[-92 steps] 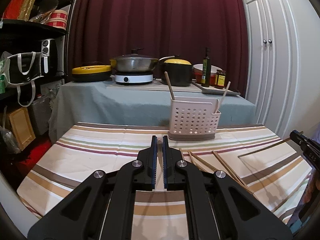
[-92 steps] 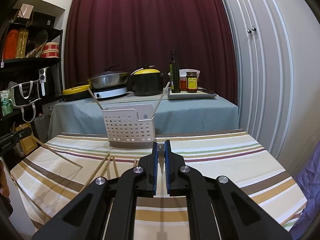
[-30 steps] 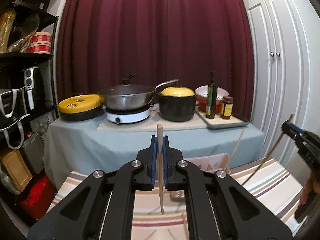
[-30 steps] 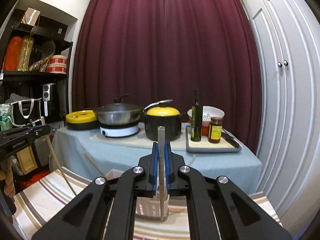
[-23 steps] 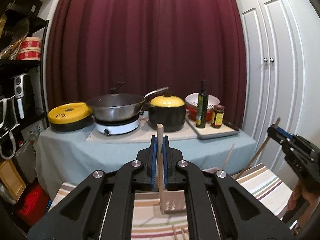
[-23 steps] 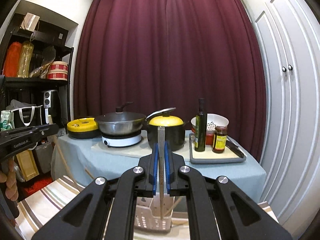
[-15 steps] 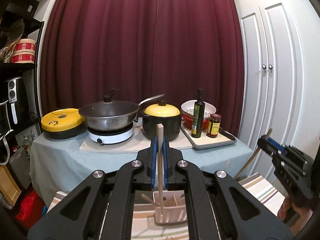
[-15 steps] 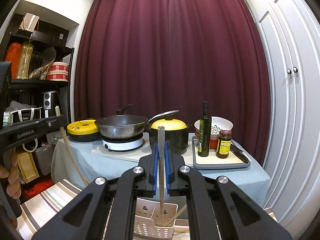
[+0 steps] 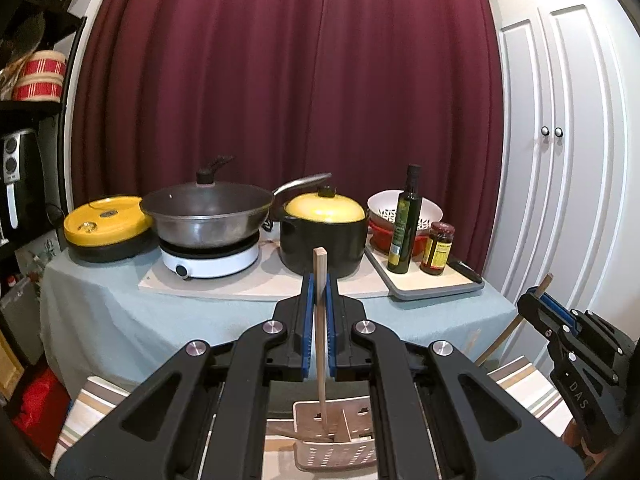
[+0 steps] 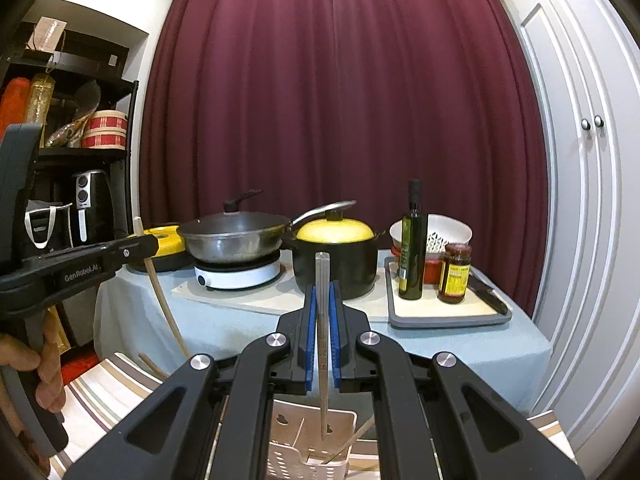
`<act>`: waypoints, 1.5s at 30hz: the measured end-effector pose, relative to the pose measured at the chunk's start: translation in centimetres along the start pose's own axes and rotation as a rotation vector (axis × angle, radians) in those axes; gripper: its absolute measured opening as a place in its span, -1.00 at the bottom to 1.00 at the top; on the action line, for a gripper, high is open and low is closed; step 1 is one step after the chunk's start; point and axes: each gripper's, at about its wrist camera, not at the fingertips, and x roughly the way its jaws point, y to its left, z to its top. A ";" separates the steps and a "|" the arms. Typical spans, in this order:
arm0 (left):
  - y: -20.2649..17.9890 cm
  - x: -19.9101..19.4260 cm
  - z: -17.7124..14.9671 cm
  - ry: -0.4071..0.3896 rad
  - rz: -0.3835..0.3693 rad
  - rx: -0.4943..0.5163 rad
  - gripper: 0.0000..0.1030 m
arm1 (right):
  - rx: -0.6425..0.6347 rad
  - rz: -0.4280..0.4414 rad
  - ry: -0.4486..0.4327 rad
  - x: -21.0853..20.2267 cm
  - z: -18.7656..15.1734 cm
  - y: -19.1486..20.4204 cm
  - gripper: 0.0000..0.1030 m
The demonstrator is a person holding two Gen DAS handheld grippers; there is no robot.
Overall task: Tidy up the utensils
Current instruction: 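Lower both chopsticks upright into the caddy and open both tools, then move both open tools back down to the scattered chopsticks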
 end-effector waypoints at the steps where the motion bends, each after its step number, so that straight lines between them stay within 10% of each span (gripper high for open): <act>1: 0.1 0.4 -0.3 0.001 0.004 -0.001 -0.88 | 0.003 0.001 0.007 0.3 -0.2 -0.1 -0.87; 13: 0.9 3.9 -3.3 0.051 0.030 -0.020 -0.82 | 0.057 0.019 0.131 3.4 -3.5 -0.9 -0.86; 17: 0.7 4.3 -4.1 0.069 0.017 -0.023 0.10 | 0.080 0.025 0.152 3.9 -4.2 -1.2 -0.20; 23: 0.1 2.9 -4.1 0.045 0.010 -0.017 0.55 | 0.069 0.005 0.096 1.7 -3.2 -1.0 0.24; 32: -1.0 -2.6 -5.5 0.000 0.008 0.009 0.74 | 0.068 -0.008 0.059 -4.4 -4.0 -1.2 0.28; 45: 0.7 -9.0 -15.8 0.116 0.104 0.015 0.74 | 0.073 -0.087 0.205 -12.0 -15.1 -0.4 0.13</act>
